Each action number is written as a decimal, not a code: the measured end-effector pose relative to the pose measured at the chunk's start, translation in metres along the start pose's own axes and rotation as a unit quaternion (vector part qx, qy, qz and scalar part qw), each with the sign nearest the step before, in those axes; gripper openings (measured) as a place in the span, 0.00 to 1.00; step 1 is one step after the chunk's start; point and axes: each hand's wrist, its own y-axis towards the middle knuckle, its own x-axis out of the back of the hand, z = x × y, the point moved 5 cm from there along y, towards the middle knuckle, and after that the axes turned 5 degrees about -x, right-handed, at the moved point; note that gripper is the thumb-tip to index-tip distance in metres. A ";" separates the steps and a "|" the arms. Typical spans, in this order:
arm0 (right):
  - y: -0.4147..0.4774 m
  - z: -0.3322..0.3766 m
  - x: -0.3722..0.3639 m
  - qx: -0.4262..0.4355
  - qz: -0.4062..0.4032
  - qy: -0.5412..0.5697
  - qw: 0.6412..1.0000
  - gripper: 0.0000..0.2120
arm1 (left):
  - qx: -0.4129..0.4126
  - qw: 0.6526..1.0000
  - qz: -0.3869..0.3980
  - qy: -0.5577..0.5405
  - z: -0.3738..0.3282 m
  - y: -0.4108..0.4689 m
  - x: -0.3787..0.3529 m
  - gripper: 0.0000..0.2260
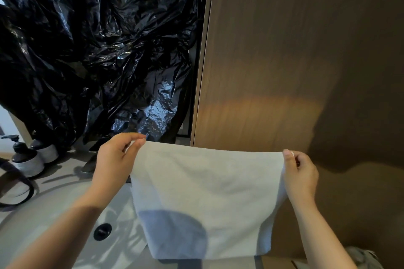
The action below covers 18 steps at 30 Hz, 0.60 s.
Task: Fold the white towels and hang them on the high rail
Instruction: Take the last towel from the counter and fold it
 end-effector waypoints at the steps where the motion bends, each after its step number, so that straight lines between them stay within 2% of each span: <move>1: 0.002 -0.005 -0.002 -0.014 0.014 -0.022 1.000 0.11 | 0.001 1.000 0.001 -0.009 -0.003 -0.003 -0.003 0.05; 4: 0.003 -0.021 -0.008 -0.061 0.071 -0.084 0.992 0.13 | -0.013 0.999 0.015 -0.047 -0.018 -0.013 -0.010 0.04; 6: -0.002 -0.024 -0.012 -0.079 0.100 -0.117 0.985 0.11 | -0.023 0.997 0.026 -0.072 -0.030 -0.015 -0.015 0.04; 7: -0.006 -0.022 -0.014 -0.072 0.105 -0.141 0.982 0.10 | -0.029 0.996 0.033 -0.080 -0.037 -0.016 -0.019 0.04; 9: -0.018 -0.008 -0.018 -0.023 0.117 -0.166 0.979 0.16 | -0.041 0.993 0.055 -0.091 -0.052 -0.017 -0.026 0.04; 11: -0.038 0.014 -0.026 0.028 0.156 -0.116 0.980 0.17 | -0.048 0.990 0.083 -0.108 -0.064 -0.019 -0.035 0.08; 13: -0.062 0.039 -0.041 0.049 0.245 -0.026 0.968 0.14 | -0.049 0.985 0.110 -0.122 -0.072 -0.023 -0.043 0.11; 15: -0.087 0.058 -0.056 0.051 0.331 0.065 0.940 0.12 | -0.040 0.981 0.131 -0.137 -0.077 -0.025 -0.050 0.08; 18: -0.110 0.074 -0.073 0.067 0.387 0.114 0.913 0.12 | -0.016 0.973 0.157 -0.171 -0.079 -0.027 -0.054 0.06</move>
